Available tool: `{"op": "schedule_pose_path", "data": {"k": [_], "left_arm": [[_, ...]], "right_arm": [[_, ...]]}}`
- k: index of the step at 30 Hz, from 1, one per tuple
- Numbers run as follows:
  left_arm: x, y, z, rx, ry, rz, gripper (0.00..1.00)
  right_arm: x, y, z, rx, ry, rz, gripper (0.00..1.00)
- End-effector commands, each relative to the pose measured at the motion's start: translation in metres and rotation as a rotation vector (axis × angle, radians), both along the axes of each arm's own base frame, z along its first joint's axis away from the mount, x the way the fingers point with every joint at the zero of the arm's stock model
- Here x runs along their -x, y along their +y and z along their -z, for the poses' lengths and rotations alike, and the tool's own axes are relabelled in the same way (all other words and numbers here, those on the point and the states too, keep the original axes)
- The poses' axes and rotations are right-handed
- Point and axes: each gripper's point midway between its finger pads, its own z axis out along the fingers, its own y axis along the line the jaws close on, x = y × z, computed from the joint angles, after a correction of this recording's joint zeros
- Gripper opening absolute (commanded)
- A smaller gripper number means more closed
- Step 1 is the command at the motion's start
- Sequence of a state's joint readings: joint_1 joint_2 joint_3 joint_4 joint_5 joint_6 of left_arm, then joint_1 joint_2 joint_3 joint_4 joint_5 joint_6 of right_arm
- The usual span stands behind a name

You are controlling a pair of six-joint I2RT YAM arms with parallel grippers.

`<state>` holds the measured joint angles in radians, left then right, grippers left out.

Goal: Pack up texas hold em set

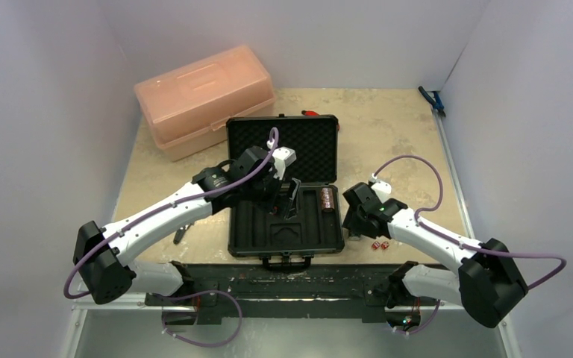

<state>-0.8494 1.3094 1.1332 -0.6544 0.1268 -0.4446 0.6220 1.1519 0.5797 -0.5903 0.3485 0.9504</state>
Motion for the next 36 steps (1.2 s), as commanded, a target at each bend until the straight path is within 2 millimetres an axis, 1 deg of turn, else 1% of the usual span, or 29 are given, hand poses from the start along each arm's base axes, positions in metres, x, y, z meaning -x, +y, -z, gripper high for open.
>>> {"op": "schedule_pose_path", "data": {"k": [1, 8, 10, 11, 14, 18, 19, 20, 22, 30, 36], "left_arm": [[-0.001, -0.012, -0.01, 0.049, -0.013, 0.007, 0.93], [-0.001, -0.016, -0.009, 0.052, -0.008, 0.009, 0.93], [-0.001, -0.017, -0.008, 0.052, -0.006, 0.011, 0.93], [-0.001, -0.017, -0.008, 0.052, -0.005, 0.011, 0.93], [0.0, -0.018, -0.008, 0.052, -0.004, 0.012, 0.92], [0.0, -0.019, -0.007, 0.052, -0.002, 0.013, 0.92], [0.0, -0.019, -0.008, 0.053, -0.001, 0.012, 0.92], [0.0, -0.02, -0.008, 0.056, -0.001, 0.014, 0.92], [0.001, -0.02, -0.009, 0.059, 0.0, 0.015, 0.92], [0.001, -0.023, -0.013, 0.074, -0.002, 0.016, 0.92], [0.002, -0.026, -0.015, 0.09, 0.007, 0.014, 0.91]], "right_arm": [[0.006, -0.001, 0.001, -0.004, 0.014, 0.015, 0.57], [0.013, 0.001, 0.007, -0.016, 0.043, -0.002, 0.57], [0.014, 0.001, 0.009, -0.02, 0.049, -0.006, 0.56], [0.015, 0.001, 0.01, -0.021, 0.051, -0.008, 0.54], [0.015, 0.003, 0.01, -0.028, 0.052, -0.016, 0.36], [0.015, 0.003, 0.009, -0.032, 0.048, -0.016, 0.19], [0.014, 0.003, 0.008, -0.028, 0.047, -0.016, 0.14], [0.014, 0.002, 0.006, -0.026, 0.044, -0.015, 0.06], [0.012, 0.002, 0.002, -0.021, 0.033, -0.014, 0.0], [0.002, -0.002, -0.018, -0.008, -0.024, -0.006, 0.0], [-0.003, -0.001, -0.026, -0.014, -0.065, -0.005, 0.0]]}}
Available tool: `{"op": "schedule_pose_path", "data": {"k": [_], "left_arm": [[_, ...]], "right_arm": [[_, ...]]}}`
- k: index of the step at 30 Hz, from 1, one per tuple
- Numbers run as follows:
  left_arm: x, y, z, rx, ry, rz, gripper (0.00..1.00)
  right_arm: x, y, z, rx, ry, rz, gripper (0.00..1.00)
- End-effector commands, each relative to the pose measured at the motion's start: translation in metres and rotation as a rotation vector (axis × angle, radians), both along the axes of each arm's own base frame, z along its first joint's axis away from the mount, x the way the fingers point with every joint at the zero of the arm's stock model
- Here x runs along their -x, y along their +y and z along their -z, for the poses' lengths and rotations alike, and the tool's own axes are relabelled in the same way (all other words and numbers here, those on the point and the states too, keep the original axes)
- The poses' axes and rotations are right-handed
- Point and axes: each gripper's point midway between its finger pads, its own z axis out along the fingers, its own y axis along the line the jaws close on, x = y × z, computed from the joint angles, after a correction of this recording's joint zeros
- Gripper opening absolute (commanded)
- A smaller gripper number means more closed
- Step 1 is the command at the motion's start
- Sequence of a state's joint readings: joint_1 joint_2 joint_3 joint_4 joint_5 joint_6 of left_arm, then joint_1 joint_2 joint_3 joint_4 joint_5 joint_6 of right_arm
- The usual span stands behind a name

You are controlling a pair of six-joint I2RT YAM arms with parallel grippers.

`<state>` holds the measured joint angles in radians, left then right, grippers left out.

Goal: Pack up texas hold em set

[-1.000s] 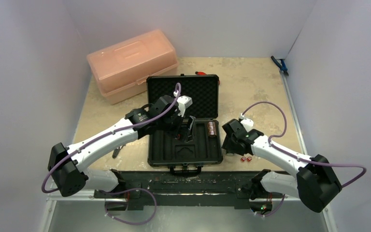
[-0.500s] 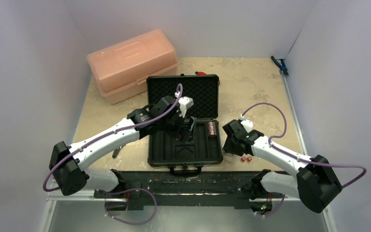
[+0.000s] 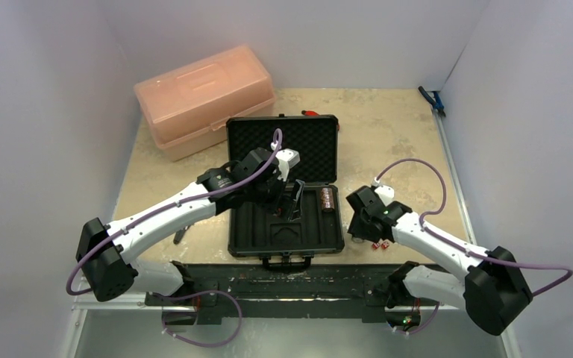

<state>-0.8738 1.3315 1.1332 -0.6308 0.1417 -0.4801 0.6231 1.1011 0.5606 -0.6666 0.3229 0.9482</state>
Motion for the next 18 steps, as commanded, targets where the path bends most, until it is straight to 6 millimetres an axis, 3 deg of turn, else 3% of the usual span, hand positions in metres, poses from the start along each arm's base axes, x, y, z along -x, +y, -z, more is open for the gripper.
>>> {"op": "schedule_pose_path", "data": {"k": [1, 12, 16, 18], "left_arm": [[-0.004, -0.015, -0.018, 0.073, -0.022, 0.004, 0.91], [-0.006, -0.018, -0.018, 0.084, -0.02, -0.004, 0.91], [-0.006, -0.016, -0.016, 0.077, -0.021, -0.009, 0.9], [-0.006, -0.015, -0.015, 0.073, -0.021, -0.012, 0.9]], "right_arm": [[-0.024, 0.007, -0.029, -0.026, -0.122, 0.007, 0.0], [-0.046, 0.018, -0.032, -0.035, -0.187, -0.001, 0.0], [-0.045, 0.019, -0.025, -0.028, -0.161, -0.002, 0.0], [-0.043, 0.019, -0.021, -0.027, -0.145, 0.0, 0.06]]}}
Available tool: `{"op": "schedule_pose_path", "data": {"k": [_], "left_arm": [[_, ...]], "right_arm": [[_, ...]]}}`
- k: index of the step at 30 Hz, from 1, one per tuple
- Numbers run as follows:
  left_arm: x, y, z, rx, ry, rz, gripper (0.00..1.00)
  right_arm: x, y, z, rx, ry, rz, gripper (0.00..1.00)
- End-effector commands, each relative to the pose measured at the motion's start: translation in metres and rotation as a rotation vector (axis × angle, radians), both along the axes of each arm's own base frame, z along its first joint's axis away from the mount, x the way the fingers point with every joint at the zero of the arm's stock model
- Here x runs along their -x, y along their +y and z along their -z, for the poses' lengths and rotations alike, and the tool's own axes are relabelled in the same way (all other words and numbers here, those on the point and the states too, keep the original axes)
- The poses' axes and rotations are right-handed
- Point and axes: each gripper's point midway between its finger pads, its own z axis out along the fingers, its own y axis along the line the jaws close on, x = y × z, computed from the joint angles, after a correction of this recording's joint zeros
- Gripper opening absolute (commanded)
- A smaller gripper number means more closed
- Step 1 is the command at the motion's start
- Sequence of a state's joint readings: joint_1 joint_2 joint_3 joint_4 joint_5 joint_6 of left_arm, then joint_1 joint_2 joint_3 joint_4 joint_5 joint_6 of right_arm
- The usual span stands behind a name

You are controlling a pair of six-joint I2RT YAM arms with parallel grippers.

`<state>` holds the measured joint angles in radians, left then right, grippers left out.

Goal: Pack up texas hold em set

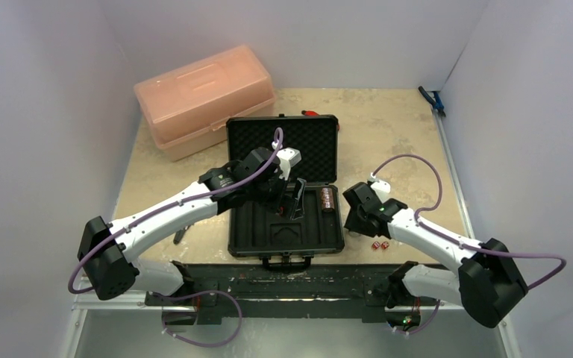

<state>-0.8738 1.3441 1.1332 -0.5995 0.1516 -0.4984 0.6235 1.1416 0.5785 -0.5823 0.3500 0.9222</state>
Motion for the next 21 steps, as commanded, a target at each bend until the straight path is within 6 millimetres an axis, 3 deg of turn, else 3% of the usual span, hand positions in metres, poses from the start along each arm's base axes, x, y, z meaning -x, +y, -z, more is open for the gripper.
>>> {"op": "schedule_pose_path", "data": {"k": [1, 3, 6, 13, 16, 21], "left_arm": [[-0.003, -0.008, -0.014, 0.049, -0.027, -0.006, 0.9], [-0.003, -0.008, -0.013, 0.047, -0.025, -0.006, 0.9], [-0.003, -0.007, -0.013, 0.046, -0.025, -0.007, 0.9], [-0.002, -0.005, -0.013, 0.045, -0.032, -0.008, 0.9], [-0.002, -0.005, -0.012, 0.046, -0.031, -0.007, 0.9], [-0.002, -0.005, -0.012, 0.05, -0.03, -0.008, 0.9]], "right_arm": [[-0.021, 0.011, -0.016, -0.027, -0.075, 0.013, 0.15], [-0.018, 0.01, -0.014, -0.031, -0.063, 0.017, 0.33], [-0.013, 0.009, -0.013, -0.033, -0.049, 0.018, 0.45], [-0.004, 0.003, -0.011, -0.028, -0.029, 0.027, 0.63], [0.0, 0.001, -0.01, -0.024, -0.024, 0.03, 0.65], [0.0, 0.003, -0.007, -0.032, -0.022, 0.021, 0.58]]}}
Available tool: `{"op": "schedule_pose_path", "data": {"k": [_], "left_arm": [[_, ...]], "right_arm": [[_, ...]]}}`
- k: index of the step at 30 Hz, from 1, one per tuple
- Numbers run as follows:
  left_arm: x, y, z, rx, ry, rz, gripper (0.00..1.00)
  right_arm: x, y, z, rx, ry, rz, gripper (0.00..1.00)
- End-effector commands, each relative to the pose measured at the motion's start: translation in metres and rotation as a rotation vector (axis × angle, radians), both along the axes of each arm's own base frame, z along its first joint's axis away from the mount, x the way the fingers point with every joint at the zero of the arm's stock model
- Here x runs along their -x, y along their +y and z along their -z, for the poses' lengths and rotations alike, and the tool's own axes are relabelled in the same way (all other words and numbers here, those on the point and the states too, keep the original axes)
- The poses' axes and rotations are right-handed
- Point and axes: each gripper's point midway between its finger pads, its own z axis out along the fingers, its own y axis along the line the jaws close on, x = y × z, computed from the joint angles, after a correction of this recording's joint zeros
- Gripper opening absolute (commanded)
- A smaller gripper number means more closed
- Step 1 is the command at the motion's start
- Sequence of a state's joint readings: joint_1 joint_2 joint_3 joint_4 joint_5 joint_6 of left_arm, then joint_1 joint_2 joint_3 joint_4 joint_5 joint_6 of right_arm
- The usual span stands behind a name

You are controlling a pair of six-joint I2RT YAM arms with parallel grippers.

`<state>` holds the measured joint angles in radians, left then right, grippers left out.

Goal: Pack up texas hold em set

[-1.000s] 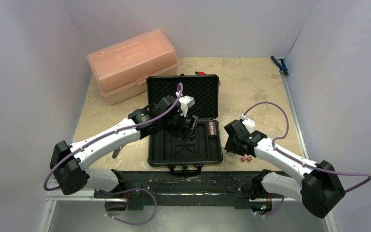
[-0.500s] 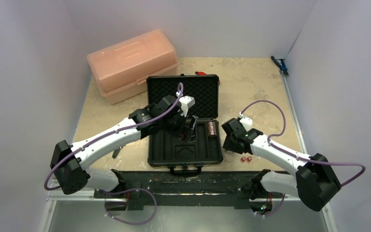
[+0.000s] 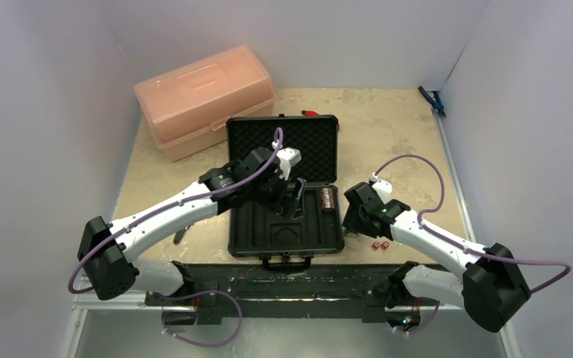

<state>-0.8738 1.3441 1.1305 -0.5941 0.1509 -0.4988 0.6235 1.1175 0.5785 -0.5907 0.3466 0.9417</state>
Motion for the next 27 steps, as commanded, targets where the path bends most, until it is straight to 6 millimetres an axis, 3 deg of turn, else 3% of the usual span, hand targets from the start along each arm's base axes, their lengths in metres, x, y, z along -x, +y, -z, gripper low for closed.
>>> {"op": "schedule_pose_path", "data": {"k": [1, 17, 23, 26, 27], "left_arm": [[-0.001, -0.005, -0.013, 0.05, -0.031, -0.007, 0.9], [-0.001, -0.006, -0.012, 0.053, -0.028, -0.007, 0.9], [-0.002, -0.007, -0.012, 0.055, -0.027, -0.005, 0.9], [-0.002, -0.008, -0.011, 0.053, -0.025, -0.006, 0.9], [-0.002, -0.008, -0.011, 0.052, -0.025, -0.006, 0.9]], "right_arm": [[0.001, 0.003, -0.001, -0.016, -0.003, 0.001, 0.57], [0.013, 0.002, 0.015, -0.037, 0.033, 0.002, 0.52], [0.011, 0.001, 0.016, -0.03, 0.029, 0.014, 0.38], [0.01, 0.002, 0.013, -0.033, 0.025, 0.013, 0.25], [0.009, 0.003, 0.012, -0.037, 0.021, 0.008, 0.16]]}}
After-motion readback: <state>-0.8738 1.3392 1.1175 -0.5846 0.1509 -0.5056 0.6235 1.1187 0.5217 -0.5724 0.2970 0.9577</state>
